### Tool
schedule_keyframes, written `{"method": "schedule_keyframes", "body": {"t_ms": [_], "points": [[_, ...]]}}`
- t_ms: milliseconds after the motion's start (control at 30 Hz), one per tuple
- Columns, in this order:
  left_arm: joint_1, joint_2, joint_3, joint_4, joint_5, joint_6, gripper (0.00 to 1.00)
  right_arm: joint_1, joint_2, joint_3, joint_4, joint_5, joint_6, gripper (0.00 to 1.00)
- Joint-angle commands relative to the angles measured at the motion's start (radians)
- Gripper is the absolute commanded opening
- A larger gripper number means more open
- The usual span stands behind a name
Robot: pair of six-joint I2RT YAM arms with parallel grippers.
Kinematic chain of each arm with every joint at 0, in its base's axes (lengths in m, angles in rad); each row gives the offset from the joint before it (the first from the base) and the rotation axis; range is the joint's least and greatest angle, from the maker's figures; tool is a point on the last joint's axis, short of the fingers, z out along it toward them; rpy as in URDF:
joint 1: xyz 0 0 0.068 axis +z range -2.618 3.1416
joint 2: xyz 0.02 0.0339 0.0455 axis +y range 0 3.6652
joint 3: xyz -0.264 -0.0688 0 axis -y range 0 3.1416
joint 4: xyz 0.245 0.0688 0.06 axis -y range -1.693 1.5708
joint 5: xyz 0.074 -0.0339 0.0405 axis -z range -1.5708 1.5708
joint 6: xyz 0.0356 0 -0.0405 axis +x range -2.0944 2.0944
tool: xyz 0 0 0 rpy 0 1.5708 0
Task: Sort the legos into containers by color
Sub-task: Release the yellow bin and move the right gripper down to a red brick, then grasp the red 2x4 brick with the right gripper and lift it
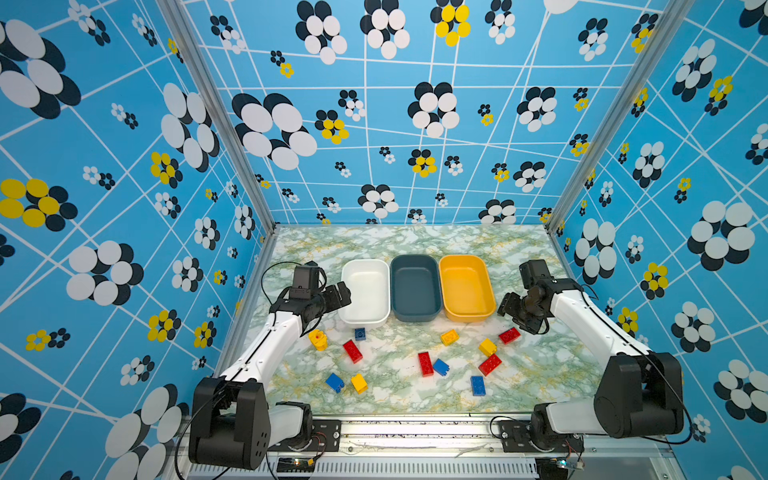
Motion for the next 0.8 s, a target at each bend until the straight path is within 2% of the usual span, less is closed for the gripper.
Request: {"method": "schedule_keyframes", "body": {"t_ms": [0, 500, 767], "points": [[0.000, -0.026, -0.010, 0.003, 0.008, 0.009, 0.99, -0.019, -0.049, -0.056, -0.003, 0.028, 0.102, 0.72], [0.000, -0.045, -0.021, -0.006, 0.012, 0.013, 0.99, -0.064, 0.059, -0.167, 0.153, -0.018, 0.173, 0.76], [0.000, -0.060, -0.021, -0.019, 0.007, 0.014, 0.99, -0.069, 0.140, -0.160, 0.189, -0.020, 0.167, 0.69]]}}
